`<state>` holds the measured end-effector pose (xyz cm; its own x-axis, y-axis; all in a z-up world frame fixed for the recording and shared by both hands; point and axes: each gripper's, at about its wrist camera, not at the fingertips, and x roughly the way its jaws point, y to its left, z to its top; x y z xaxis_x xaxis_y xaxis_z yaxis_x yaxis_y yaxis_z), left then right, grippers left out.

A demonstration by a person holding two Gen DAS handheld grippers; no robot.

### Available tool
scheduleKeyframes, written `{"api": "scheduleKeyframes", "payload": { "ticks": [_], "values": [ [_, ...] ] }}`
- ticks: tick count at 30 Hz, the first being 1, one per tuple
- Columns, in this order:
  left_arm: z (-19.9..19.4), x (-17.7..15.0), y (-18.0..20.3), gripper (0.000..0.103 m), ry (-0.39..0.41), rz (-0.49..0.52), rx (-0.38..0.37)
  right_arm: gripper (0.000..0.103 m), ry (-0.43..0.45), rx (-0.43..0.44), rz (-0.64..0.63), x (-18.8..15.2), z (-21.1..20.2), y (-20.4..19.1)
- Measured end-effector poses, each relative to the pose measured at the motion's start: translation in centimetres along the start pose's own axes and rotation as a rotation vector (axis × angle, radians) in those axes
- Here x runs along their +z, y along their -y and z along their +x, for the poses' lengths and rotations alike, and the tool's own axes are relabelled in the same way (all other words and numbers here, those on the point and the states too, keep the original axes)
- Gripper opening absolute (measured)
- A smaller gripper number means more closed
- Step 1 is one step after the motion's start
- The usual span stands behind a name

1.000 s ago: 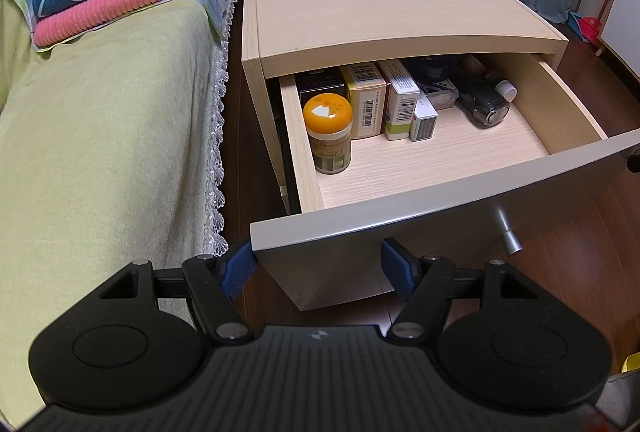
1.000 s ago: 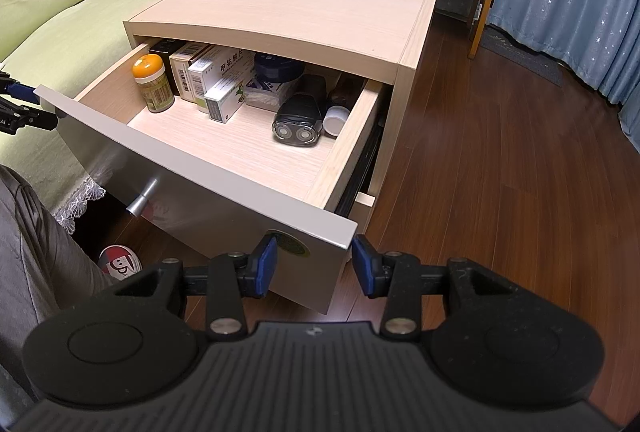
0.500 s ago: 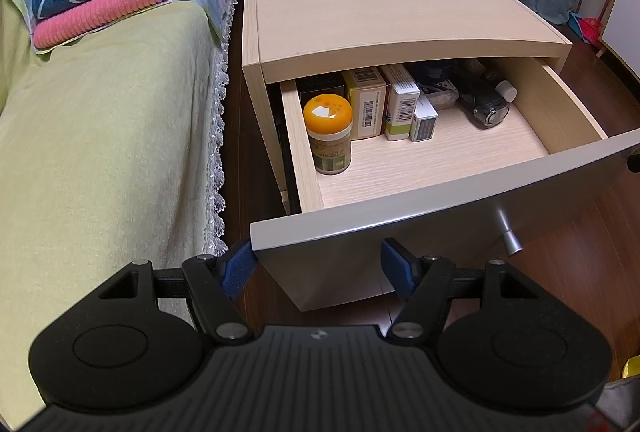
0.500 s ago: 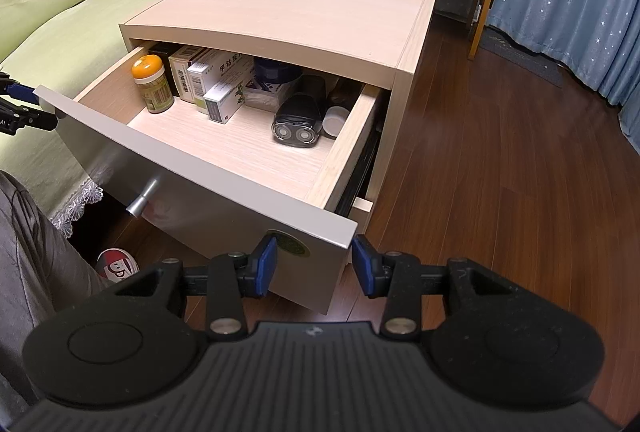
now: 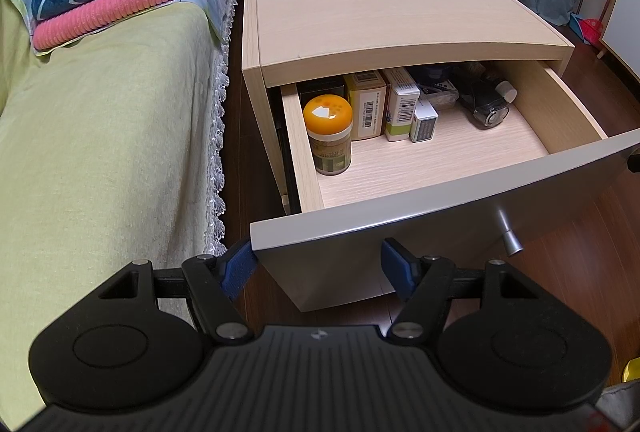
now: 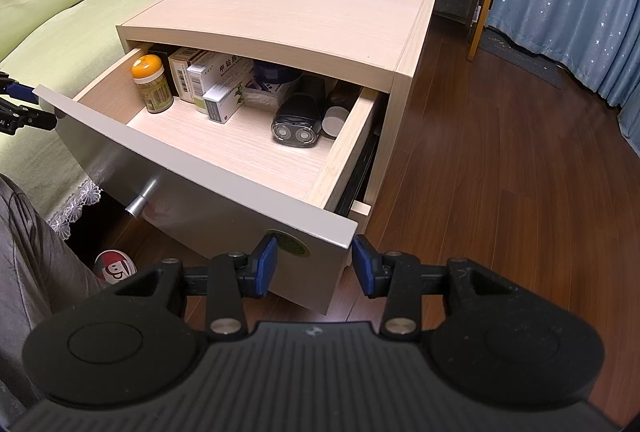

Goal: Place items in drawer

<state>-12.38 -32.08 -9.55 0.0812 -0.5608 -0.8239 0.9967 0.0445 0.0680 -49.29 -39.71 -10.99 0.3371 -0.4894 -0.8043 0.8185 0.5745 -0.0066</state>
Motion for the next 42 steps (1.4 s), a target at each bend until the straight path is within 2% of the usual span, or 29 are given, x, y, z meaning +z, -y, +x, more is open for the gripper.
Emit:
{"api": "scheduleKeyframes", "payload": {
  "ticks": [42],
  "values": [
    [0.22,-0.05,-0.04,0.069,0.012,0.006,0.006,0.038,0.005,-0.011,-0.010,0.32,0.44,-0.01]
  ]
}}
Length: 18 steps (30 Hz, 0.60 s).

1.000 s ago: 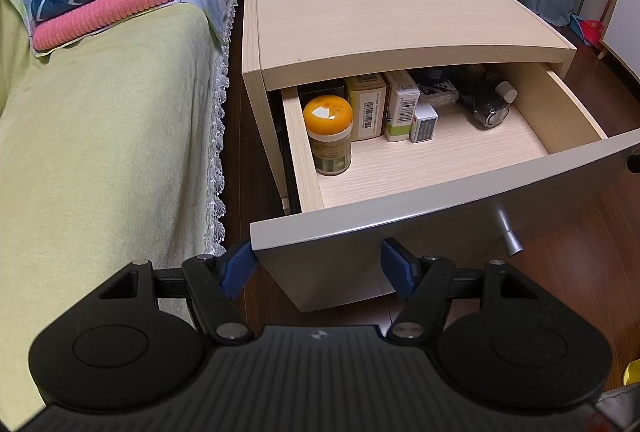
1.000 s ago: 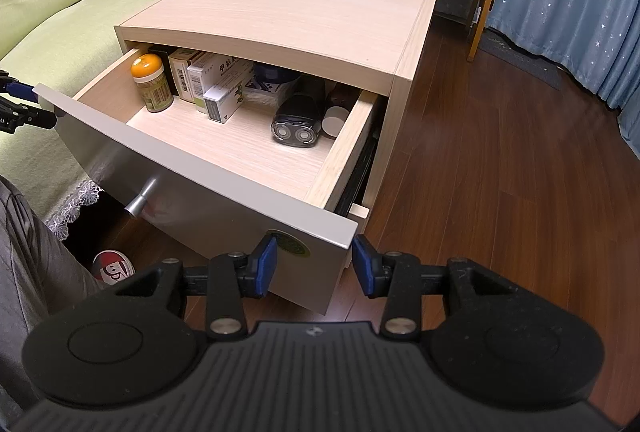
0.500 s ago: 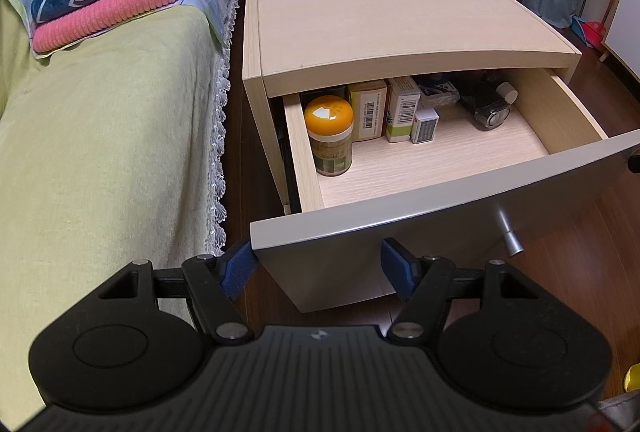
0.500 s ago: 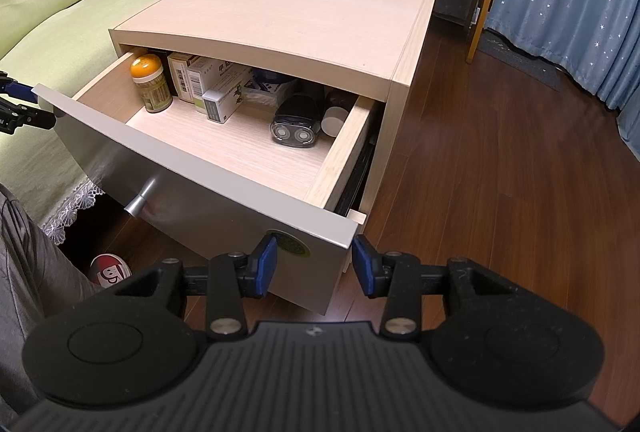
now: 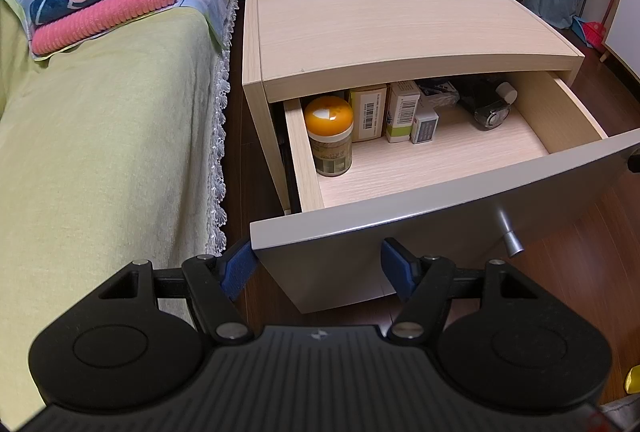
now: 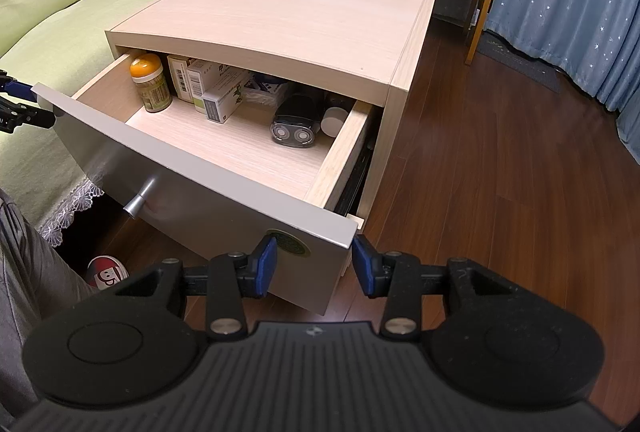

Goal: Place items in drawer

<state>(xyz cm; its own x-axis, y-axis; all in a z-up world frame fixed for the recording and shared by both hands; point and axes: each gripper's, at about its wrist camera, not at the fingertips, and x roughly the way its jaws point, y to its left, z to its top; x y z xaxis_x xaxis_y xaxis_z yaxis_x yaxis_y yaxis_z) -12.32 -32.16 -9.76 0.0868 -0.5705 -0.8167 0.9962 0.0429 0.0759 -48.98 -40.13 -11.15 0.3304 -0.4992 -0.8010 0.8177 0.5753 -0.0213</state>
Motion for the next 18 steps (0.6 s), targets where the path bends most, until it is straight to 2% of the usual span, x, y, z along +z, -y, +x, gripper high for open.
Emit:
{"api": "scheduleKeyframes", "payload": {
  "ticks": [18],
  "values": [
    [0.25,0.12,0.06,0.069,0.002,0.003,0.006,0.038,0.004,-0.002,0.001,0.07,0.01,0.20]
  ]
}}
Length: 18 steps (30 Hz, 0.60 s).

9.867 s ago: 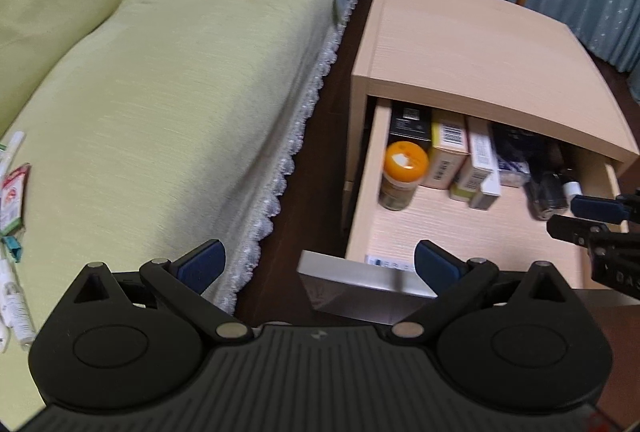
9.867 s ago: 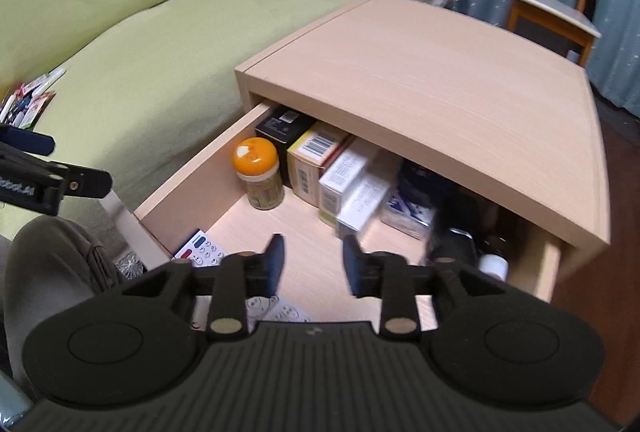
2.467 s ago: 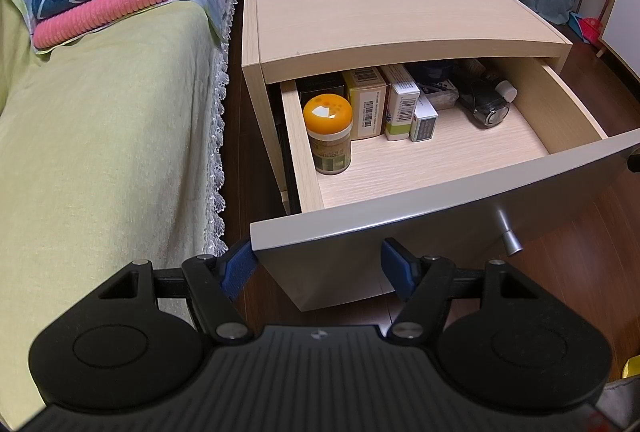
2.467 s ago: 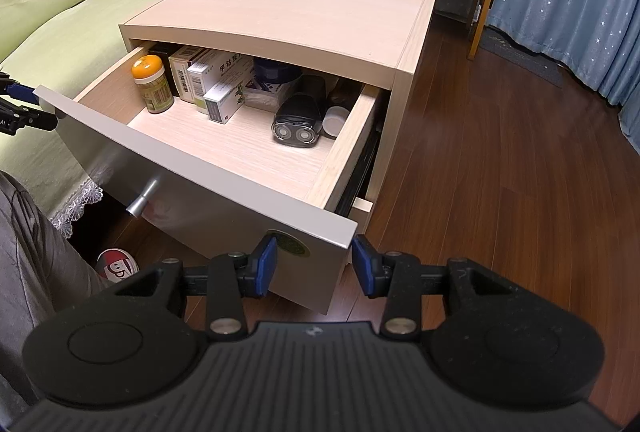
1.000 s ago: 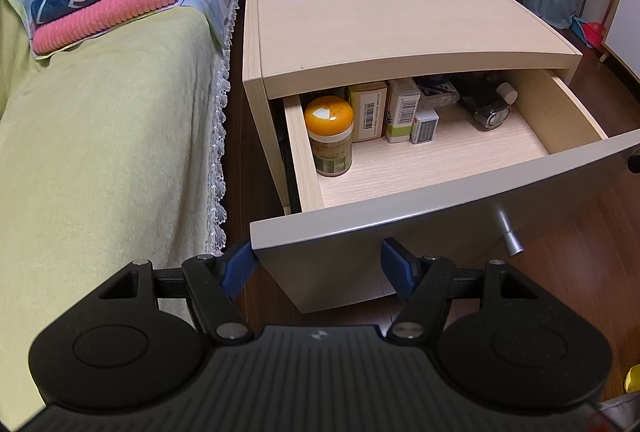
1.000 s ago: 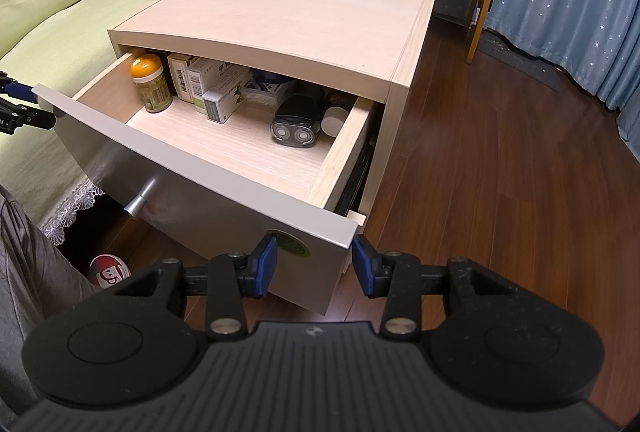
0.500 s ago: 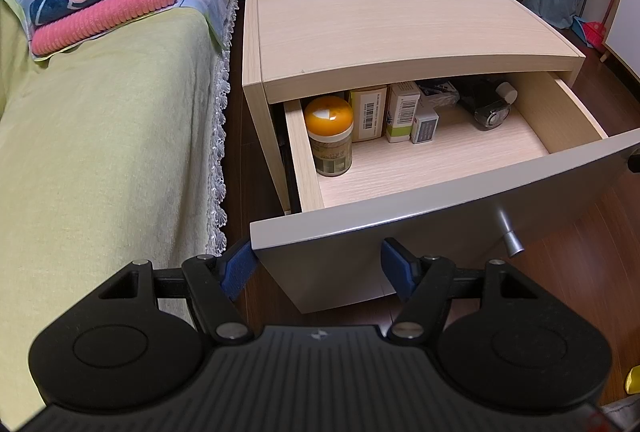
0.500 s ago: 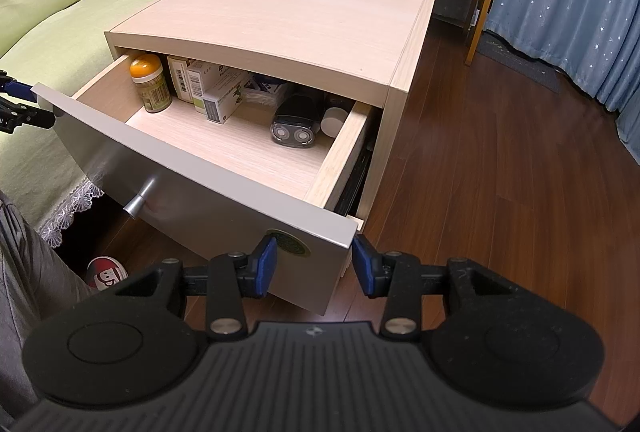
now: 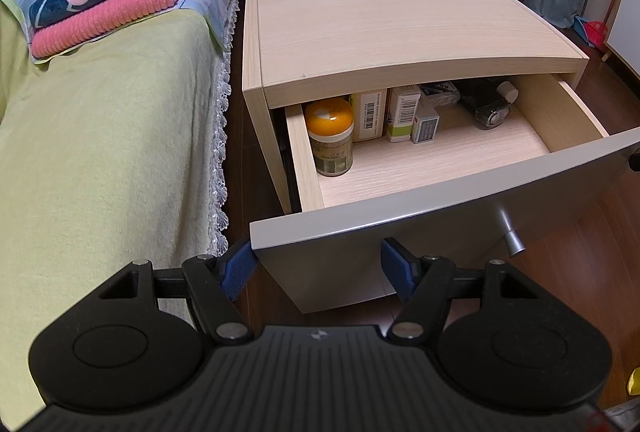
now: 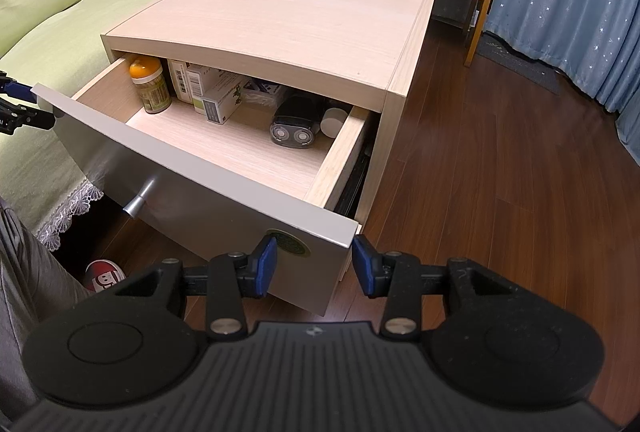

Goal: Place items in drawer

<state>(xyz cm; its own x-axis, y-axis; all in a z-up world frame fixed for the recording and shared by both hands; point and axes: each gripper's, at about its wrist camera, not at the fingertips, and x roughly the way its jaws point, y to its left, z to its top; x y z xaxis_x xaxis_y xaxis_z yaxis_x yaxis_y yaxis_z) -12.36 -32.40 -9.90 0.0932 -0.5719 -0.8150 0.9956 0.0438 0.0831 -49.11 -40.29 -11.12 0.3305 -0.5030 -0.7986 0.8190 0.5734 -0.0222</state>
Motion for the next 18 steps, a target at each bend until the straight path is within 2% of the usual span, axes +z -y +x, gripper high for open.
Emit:
{"api": "scheduleKeyframes", "payload": {
  "ticks": [18],
  "values": [
    [0.18,0.05,0.03,0.069,0.003,0.001,0.005,0.038,-0.002,-0.001,-0.006,0.37,0.12,0.30]
  ]
}}
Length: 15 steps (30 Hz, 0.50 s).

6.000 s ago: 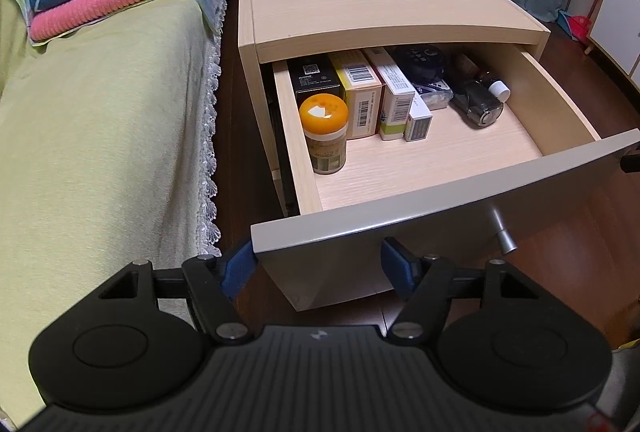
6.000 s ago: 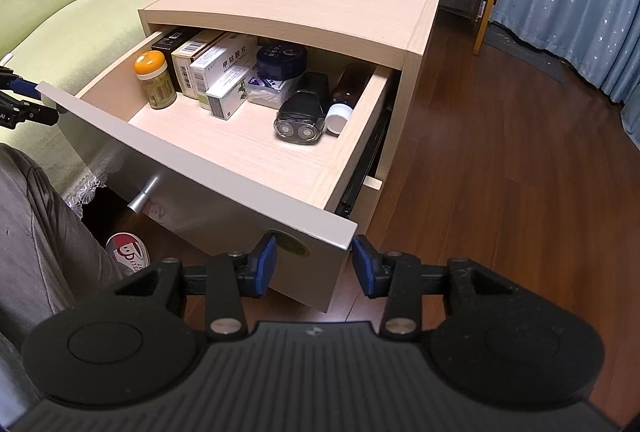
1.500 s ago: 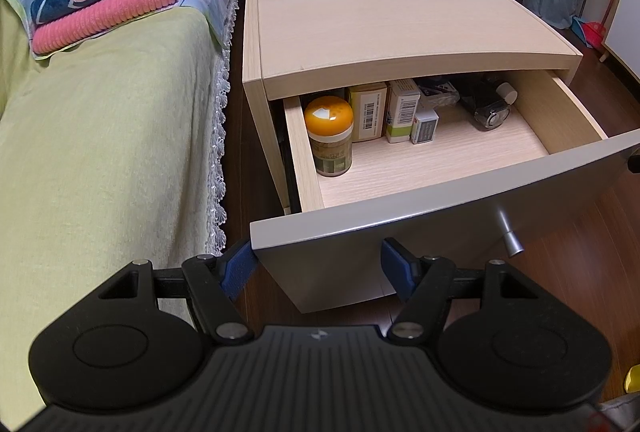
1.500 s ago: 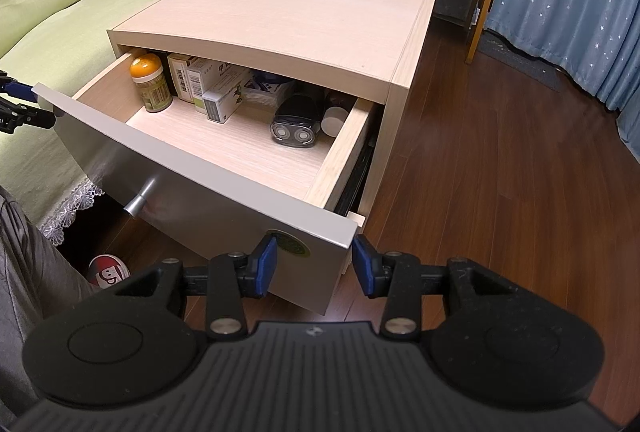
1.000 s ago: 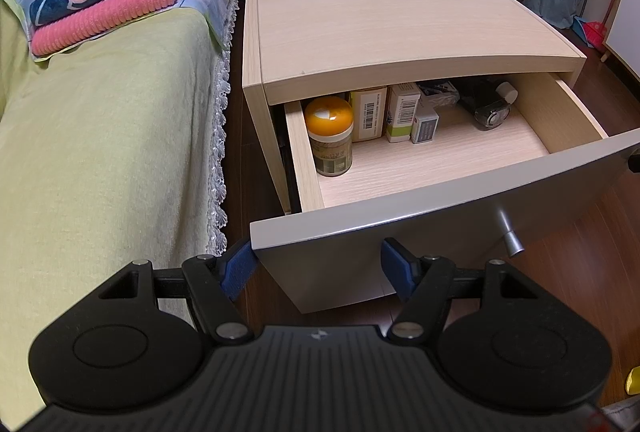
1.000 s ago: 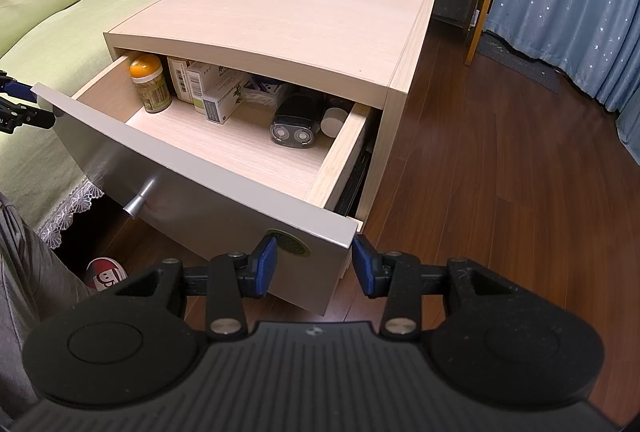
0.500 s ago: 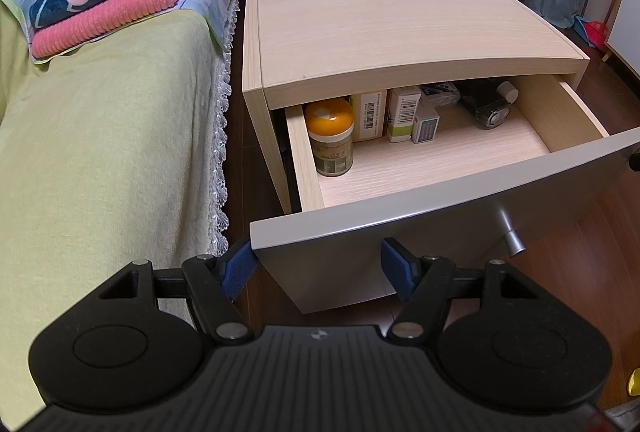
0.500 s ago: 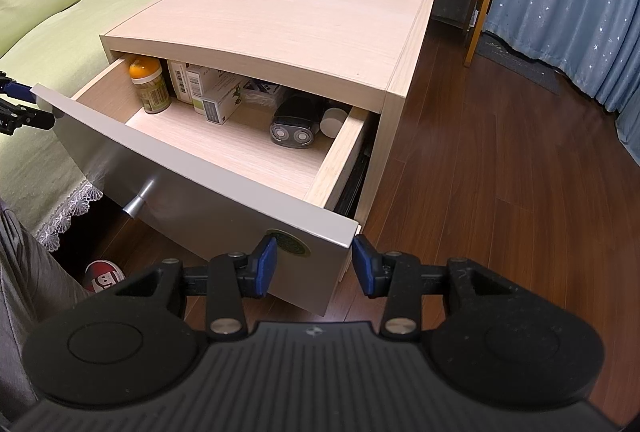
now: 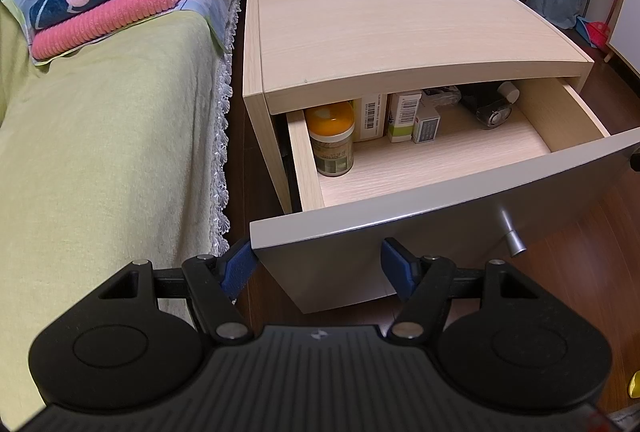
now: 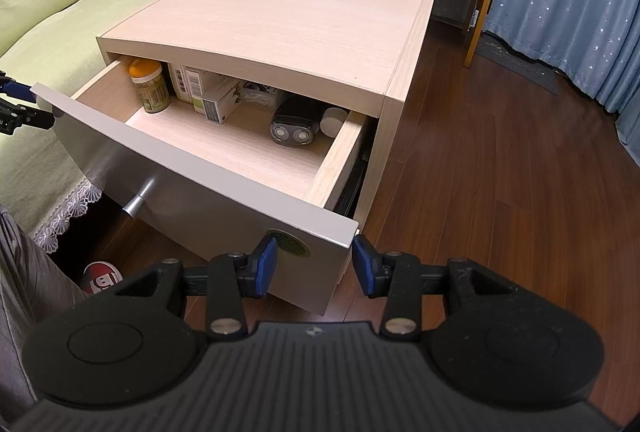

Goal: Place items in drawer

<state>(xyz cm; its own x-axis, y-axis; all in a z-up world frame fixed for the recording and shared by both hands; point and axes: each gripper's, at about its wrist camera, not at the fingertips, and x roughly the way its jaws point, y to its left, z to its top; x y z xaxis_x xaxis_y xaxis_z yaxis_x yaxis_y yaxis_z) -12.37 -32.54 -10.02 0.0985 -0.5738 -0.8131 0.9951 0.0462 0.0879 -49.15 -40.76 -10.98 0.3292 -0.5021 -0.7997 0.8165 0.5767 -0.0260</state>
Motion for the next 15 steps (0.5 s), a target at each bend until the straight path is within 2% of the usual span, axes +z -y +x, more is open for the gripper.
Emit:
{"api": "scheduleKeyframes", "payload": {
  "ticks": [15],
  "values": [
    [0.04,-0.02,0.06,0.069,0.005,-0.001,0.003,0.038,0.002,0.000,0.001,0.20,0.18,0.22]
  ]
}}
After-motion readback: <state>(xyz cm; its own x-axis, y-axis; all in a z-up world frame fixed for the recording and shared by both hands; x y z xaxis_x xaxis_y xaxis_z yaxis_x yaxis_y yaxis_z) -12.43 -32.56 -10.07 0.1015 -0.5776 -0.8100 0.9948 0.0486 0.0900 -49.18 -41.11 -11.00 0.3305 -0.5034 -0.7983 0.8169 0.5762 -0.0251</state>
